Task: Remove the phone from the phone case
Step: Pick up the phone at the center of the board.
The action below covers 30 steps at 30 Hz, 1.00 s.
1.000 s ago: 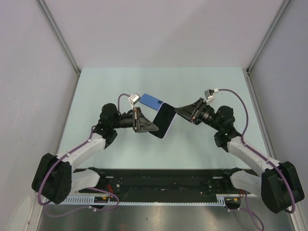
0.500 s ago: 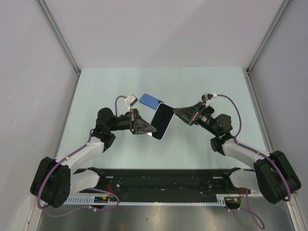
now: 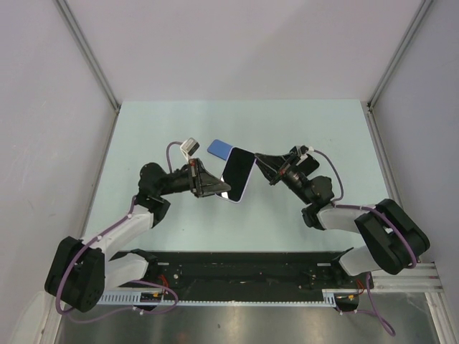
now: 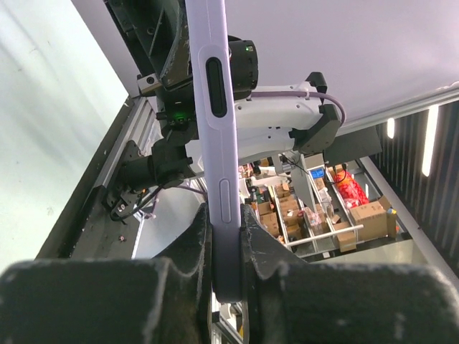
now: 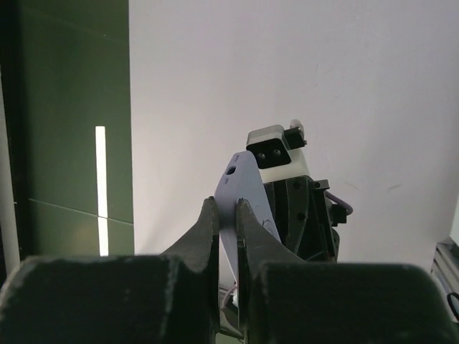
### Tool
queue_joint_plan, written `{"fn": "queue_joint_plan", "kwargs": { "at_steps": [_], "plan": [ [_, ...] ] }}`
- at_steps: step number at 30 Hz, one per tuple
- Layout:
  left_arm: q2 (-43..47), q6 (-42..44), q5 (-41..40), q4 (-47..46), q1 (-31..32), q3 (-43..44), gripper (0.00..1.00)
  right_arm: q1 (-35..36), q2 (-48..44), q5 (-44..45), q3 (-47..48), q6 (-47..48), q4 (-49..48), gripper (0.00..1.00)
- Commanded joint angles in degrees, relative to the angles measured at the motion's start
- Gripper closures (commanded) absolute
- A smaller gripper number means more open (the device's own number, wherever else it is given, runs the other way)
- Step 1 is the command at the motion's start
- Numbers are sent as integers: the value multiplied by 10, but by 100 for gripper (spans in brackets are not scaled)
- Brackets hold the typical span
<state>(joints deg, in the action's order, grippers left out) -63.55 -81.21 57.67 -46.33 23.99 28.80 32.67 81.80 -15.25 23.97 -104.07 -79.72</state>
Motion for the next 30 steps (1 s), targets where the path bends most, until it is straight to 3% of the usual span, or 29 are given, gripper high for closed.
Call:
{"fn": "queue_joint_plan", "kwargs": {
  "at_steps": [1,30],
  "plan": [
    [34,20,17,-154,11,29,100,16,3,6,17,-53,-119,100],
    [43,33,-3,-155,11,61,100,65,41,14,52,-40,-105,100]
  ]
}}
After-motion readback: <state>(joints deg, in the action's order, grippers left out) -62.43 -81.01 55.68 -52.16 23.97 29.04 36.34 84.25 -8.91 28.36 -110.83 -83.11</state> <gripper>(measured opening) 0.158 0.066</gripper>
